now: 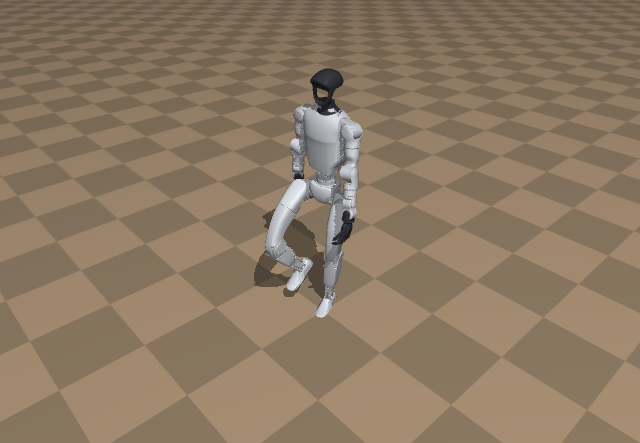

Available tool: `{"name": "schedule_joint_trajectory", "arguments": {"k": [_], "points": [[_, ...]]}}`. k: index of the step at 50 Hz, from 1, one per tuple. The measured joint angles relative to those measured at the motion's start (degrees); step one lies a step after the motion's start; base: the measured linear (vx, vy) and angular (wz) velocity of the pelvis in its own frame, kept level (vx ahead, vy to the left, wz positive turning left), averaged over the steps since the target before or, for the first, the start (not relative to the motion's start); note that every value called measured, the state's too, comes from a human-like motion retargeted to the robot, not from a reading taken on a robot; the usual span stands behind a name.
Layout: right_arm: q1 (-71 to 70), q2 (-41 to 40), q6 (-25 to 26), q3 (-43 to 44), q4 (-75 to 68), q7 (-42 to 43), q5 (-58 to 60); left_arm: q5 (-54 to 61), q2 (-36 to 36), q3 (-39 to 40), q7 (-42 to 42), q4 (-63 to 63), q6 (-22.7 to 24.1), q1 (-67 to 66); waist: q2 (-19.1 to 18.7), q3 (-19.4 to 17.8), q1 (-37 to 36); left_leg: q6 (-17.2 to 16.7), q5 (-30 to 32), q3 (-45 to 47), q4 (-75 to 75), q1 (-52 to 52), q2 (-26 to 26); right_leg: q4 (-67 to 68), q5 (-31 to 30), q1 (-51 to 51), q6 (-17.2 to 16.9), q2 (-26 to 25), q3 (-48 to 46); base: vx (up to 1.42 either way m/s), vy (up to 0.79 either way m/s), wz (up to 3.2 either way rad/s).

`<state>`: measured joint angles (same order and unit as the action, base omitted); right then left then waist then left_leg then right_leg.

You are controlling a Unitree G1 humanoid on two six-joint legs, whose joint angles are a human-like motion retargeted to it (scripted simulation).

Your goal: In place motions

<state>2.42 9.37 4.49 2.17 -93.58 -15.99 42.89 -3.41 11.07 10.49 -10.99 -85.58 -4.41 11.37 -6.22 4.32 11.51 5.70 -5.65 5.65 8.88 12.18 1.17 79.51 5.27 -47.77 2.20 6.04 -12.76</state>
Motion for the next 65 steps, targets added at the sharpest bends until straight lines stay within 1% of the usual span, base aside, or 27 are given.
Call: {"name": "schedule_joint_trajectory", "arguments": {"k": [5, 8, 12, 15, 16, 17, 18, 20, 21, 22, 25, 27, 28, 30, 33, 37, 40, 43, 45, 50, 54, 56, 57, 58, 60, 62, 65], "points": [[0.76, -0.28, 0.2, -0.78, 0.04, -0.1, 1.96, 0.05, -0.76, 1.17, -0.58, -4.2, -0.06, -1.43, -0.96, -0.26, 0.95, -0.26, 0.74, 0.66, -1.23, -0.34, 1.38, 4.6, 1.09, -2.22, -0.75, -1.44, 0.0, 0.01, 0.0, -0.1], [1.23, -0.22, 0.16, -0.97, 0.44, -0.3, 3.09, -0.48, -1.58, 1.86, -0.68, -6.85, -0.24, -3.08, -0.65, -0.33, -0.22, -0.55, 0.45, 2.37, -1.52, -1.44, 1.71, -1.03, 0.31, 2.29, -1.52, -3.29, 1.26, 0.05, 0.01, -0.47], [1.85, -0.01, 0.03, -1.04, 0.7, -0.26, 2.87, -1.96, -2.53, 2.49, -1.3, -9.01, -0.46, -6.24, 0.87, 0.05, -2.89, -0.97, -0.42, 5.5, -1.94, -3.85, 1.1, -18.04, -1.37, 13.96, -2.29, -6.55, 4.34, 0.13, 0.03, -0.52], [2.58, 0.08, 0.19, -0.34, 0.78, -0.07, 2.26, -3.35, -3.38, 2.34, -1.44, -9.34, -0.32, -9.49, 1.1, -0.13, -2.89, -1.32, -1.05, 4.77, -1.57, -5.71, 0.65, -38.5, -3.81, 26.96, -3.11, -7.6, 2.96, 0.22, 0.06, 0.38], [2.71, 0.17, 0.26, -0.2, 0.78, 0.23, 1.99, -3.88, -3.56, 2.32, -1.63, -9.1, -0.24, -10.83, 1.72, -0.62, -1.82, -1.32, -1.4, 3.79, -1.23, -6.82, -0.35, -47.6, -5.46, 33.0, -3.78, -6.42, -0.95, 0.28, 0.06, 1.08], [2.85, 0.27, 0.34, -0.15, 0.79, 0.64, 1.77, -4.37, -3.73, 2.4, -1.76, -8.82, -0.11, -12.24, 2.22, -1.03, -0.81, -1.36, -1.76, 2.9, -0.87, -7.91, -1.16, -55.51, -4.22, 38.54, -3.2, -5.99, -4.32, 0.31, 0.06, 1.26], [3.02, 0.35, 0.44, -0.29, 0.8, 1.28, 1.63, -4.79, -3.86, 2.7, -1.78, -8.48, 0.08, -13.78, 2.5, -1.27, 0.07, -1.51, -2.17, 2.22, -0.48, -9.0, -1.57, -61.05, 2.79, 43.09, -0.11, -7.08, -6.59, 0.35, 0.06, 2.25], [3.27, 0.41, 0.9, -1.0, 0.44, 2.71, 1.8, -5.54, -3.83, 3.67, -2.01, -7.63, 0.47, -17.33, 4.28, -0.6, 11.57, -1.23, -1.74, -7.93, 1.58, -9.05, -5.91, -74.57, 7.79, 52.95, 6.16, -8.35, -30.03, 0.38, 0.05, 4.0], [2.96, 0.59, 1.36, -1.56, 0.0, 2.93, 2.44, -5.91, -3.77, 4.59, -2.23, -7.65, 0.41, -18.72, 5.66, 0.72, 13.87, -1.2, -1.91, -9.77, 3.22, -8.65, -7.92, -77.83, 6.05, 53.42, 6.64, -8.43, -30.62, 0.31, 0.05, 2.48], [2.32, 0.67, 1.88, -2.18, -0.38, 2.99, 3.4, -6.19, -3.84, 5.79, -2.34, -7.7, 0.29, -19.86, 6.66, 1.88, 12.99, -1.27, -2.3, -8.76, 5.11, -7.88, -8.77, -79.27, 4.78, 52.99, 6.44, -7.7, -28.28, 0.15, 0.09, -1.63], [-1.61, 0.41, 3.04, -4.24, 0.14, 2.06, 7.83, -4.34, -5.43, 10.49, -1.45, -7.41, 0.19, -21.22, 8.32, 2.88, -5.17, -1.61, -1.02, 9.74, 14.86, -2.16, -4.69, -74.57, 3.75, 47.03, 2.67, -2.38, -5.08, -0.15, 0.14, -4.2], [-4.22, 0.29, 1.38, -6.16, 2.88, 0.29, 7.59, -0.44, -5.98, 11.2, -2.86, -6.32, 0.84, -21.49, 9.01, 0.57, -2.02, -1.53, 6.25, 9.17, 26.55, 3.73, -2.65, -75.43, 3.06, 47.3, 3.64, -1.26, -9.53, -0.31, 0.07, -0.13], [-5.35, 0.19, 0.26, -7.05, 4.62, -0.47, 6.81, 0.81, -5.99, 11.08, -4.08, -5.77, 0.87, -21.17, 9.38, -1.18, -0.99, -0.63, 10.39, 9.01, 32.32, 7.25, -1.98, -76.05, 2.75, 47.97, 4.34, -1.62, -9.68, -0.35, 0.07, 0.51], [-7.19, 0.03, -1.68, -7.97, 7.92, -1.81, 4.77, 0.73, -5.75, 10.71, -5.61, -4.98, 0.16, -19.89, 9.78, -4.0, -0.89, 2.1, 13.97, 8.56, 43.97, 14.68, -1.34, -76.61, 2.4, 48.86, 4.63, -1.61, -9.1, -0.34, 0.07, 0.19], [-7.81, -0.43, -3.25, -6.54, 10.55, -2.52, 2.16, -2.21, -5.07, 9.69, -4.31, -5.45, -0.73, -17.79, 10.68, -4.44, -2.16, 2.18, 9.9, 9.55, 59.17, 25.4, -0.98, -76.41, 1.78, 47.59, 5.29, -0.81, -8.91, -0.19, 0.09, 0.07], [-7.64, -0.76, -4.04, -5.35, 10.08, -1.94, -2.62, -3.41, -4.53, 7.02, -3.98, -2.74, -0.08, -17.7, 12.39, -2.32, -8.1, 4.88, 2.84, 16.38, 76.4, 36.63, 5.59, -75.32, 1.77, 43.96, 6.32, 0.42, -6.21, -0.03, 0.05, -0.42], [-8.7, -0.73, -3.73, -5.99, 9.08, -3.71, -2.49, -3.43, -4.1, 6.64, -4.4, -1.1, 0.36, -16.78, 12.77, -3.62, -9.86, 6.88, 0.13, 17.39, 85.54, 41.71, 8.51, -74.93, 2.03, 43.81, 6.84, 0.37, -5.27, -0.08, 0.02, -0.1], [-8.16, -0.88, -2.76, -6.96, 8.17, -4.09, 2.73, -2.88, -4.11, 6.93, -3.58, -2.09, 0.0, -16.22, 12.48, -2.51, -10.2, 7.58, -1.2, 17.01, 88.08, 43.63, 9.57, -74.61, 2.41, 43.22, 7.04, 0.27, -5.13, 0.04, 0.02, 0.12], [-7.51, -1.0, -2.57, -7.72, 7.48, -3.0, 5.51, -2.7, -4.0, 6.88, -3.51, -2.67, -0.3, -16.1, 12.25, -2.05, -9.86, 7.88, -1.5, 16.74, 86.01, 42.0, 9.53, -74.54, 2.63, 43.37, 7.07, 0.16, -5.54, 0.05, 0.01, 0.29], [-5.0, -1.33, -2.16, -8.35, 5.92, -1.58, 8.17, -4.03, -3.47, 6.35, -3.07, -2.53, -0.13, -16.98, 12.02, -1.09, -7.89, 3.2, 0.76, 13.5, 67.85, 30.91, 1.93, -75.71, 2.83, 45.34, 6.25, 0.64, -7.43, 0.08, 0.0, 0.3], [-2.96, -1.24, -1.47, -6.88, 4.27, -2.14, 6.58, -4.01, -3.49, 7.1, -2.24, -3.14, -0.01, -17.68, 10.85, -0.68, -5.72, -0.55, 4.27, 8.33, 40.38, 14.55, -5.43, -75.74, 3.82, 47.09, 5.92, -0.33, -9.41, 0.11, -0.03, 0.26], [-2.15, -0.97, -0.94, -6.01, 3.36, -2.36, 5.41, -3.1, -3.79, 7.75, -1.66, -3.86, 0.33, -17.92, 9.8, -0.94, -6.03, -1.69, 9.4, 7.8, 23.3, 4.66, -6.83, -75.27, 4.59, 47.97, 5.98, -1.74, -8.85, 0.13, -0.05, -0.37], [-1.77, -0.78, -0.71, -5.56, 2.9, -2.41, 4.89, -2.64, -3.92, 8.09, -1.29, -4.22, 0.53, -18.09, 9.01, -0.82, -6.14, -2.07, 9.13, 7.06, 15.61, 0.12, -7.5, -74.96, 5.02, 48.17, 6.01, -2.76, -8.56, 0.15, -0.07, -0.37], [-1.37, -0.54, -0.51, -5.03, 2.48, -2.43, 4.49, -2.27, -4.02, 8.4, -0.84, -4.5, 0.71, -18.34, 8.26, -0.17, -5.64, -2.02, 1.1, 5.19, 10.11, -3.46, -8.54, -74.6, 5.51, 48.01, 5.92, -3.52, -8.89, 0.18, -0.08, 0.07], [-0.45, 0.19, 0.2, -4.0, 1.39, -2.1, 4.01, -1.57, -4.44, 8.87, 0.12, -5.44, 1.09, -19.04, 5.72, 1.76, -2.98, -0.96, -3.53, 12.82, 0.75, -8.82, -4.74, -74.27, 6.43, 47.98, 5.38, -5.36, -10.57, 0.21, -0.09, 0.69], [-0.01, 0.57, 1.59, -3.04, 0.6, -0.86, 3.2, -1.37, -4.46, 9.32, 0.05, -6.7, 0.97, -18.6, 3.29, 3.45, 0.99, -1.72, 0.52, 3.81, -4.28, -8.52, -4.97, -74.14, 6.98, 47.34, 4.78, -6.51, -12.97, 0.04, -0.09, 1.1], [-0.23, 0.12, 1.26, -0.31, 1.08, 1.79, -1.01, -1.65, -3.27, 8.9, 0.64, -6.32, 0.24, -15.16, 4.08, -0.08, 1.99, -2.54, 2.69, 2.51, -5.56, -9.03, -4.77, -71.37, 8.38, 47.63, 4.43, -5.83, -13.45, -0.21, -0.11, 0.54]]}}
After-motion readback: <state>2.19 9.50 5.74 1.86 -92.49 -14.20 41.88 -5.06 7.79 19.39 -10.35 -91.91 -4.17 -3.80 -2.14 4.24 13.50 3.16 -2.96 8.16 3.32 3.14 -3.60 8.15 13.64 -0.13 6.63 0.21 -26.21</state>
